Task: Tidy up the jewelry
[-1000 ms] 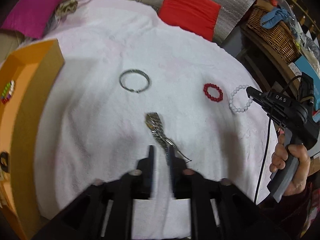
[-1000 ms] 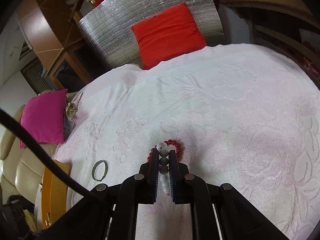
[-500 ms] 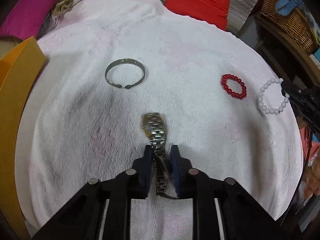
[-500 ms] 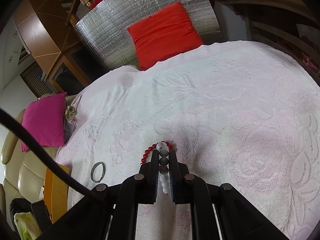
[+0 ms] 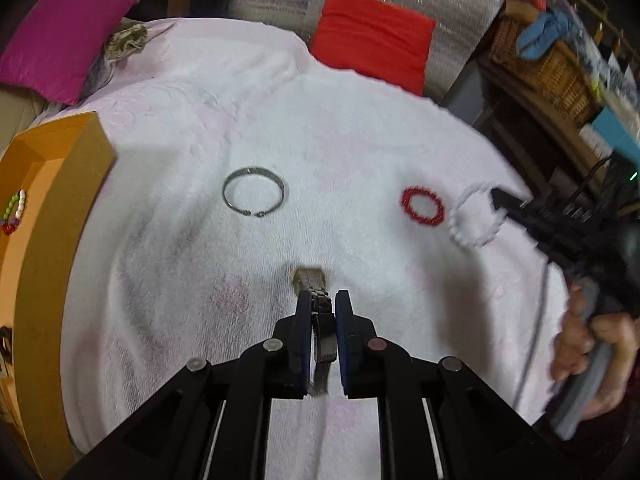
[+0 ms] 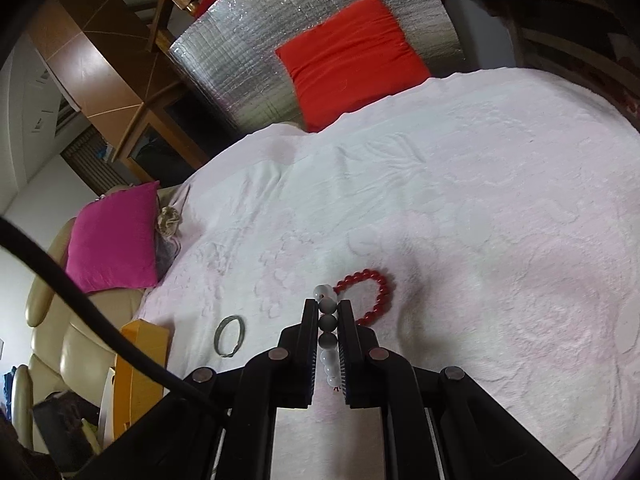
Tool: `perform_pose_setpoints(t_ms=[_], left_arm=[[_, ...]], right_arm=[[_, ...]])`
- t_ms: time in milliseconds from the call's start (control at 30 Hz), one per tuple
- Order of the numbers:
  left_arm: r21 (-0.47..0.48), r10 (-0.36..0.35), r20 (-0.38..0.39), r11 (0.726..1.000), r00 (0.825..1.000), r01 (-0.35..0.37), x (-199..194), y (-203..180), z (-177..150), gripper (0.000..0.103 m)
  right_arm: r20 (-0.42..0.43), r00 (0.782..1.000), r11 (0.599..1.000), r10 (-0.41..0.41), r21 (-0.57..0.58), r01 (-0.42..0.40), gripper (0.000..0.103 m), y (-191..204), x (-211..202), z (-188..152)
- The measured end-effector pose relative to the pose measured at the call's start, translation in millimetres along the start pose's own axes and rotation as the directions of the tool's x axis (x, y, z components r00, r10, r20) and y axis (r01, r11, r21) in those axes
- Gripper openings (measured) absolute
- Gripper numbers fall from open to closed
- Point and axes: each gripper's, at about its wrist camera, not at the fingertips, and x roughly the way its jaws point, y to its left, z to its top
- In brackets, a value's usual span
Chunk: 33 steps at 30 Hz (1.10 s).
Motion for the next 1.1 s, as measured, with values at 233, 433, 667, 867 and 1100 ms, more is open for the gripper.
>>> perform_pose_setpoints(t_ms=[233, 433, 667, 867, 1100], left_arm=[[0.022, -0.013, 0.009, 1.0, 1.0, 0.013, -18, -14, 6, 0.012], [0.05, 0.0, 0.02, 0.999, 1.0, -0.001, -21, -39, 20, 0.012], [0.095, -0.022, 0.045, 0.995, 0.999, 0.017, -21, -90, 31, 0.012], [0.126, -0.044, 0.068, 0.991, 0.997, 0.035, -30, -132, 30, 0.012], [0.162, -0.057, 0.087, 0.986, 0.995, 0.043, -47, -174, 25, 0.012]], right_arm=[[-0.001, 1.0, 1.0, 0.024, 0.006, -0.024, 0.01, 12, 5, -3], [0.042, 0.997, 0.997, 0.061, 0.038, -0.062, 0.01, 5, -8, 5], [0.079, 0.997, 0.996, 0.026, 0.084, -0.033, 0.01, -41, -33, 13], [0.107, 0.994, 0.99, 0.022, 0.137, -0.036, 0.01, -75, -55, 15], [0.116, 0.992, 0.982, 0.049, 0.176, -0.069, 0.01, -94, -69, 11]])
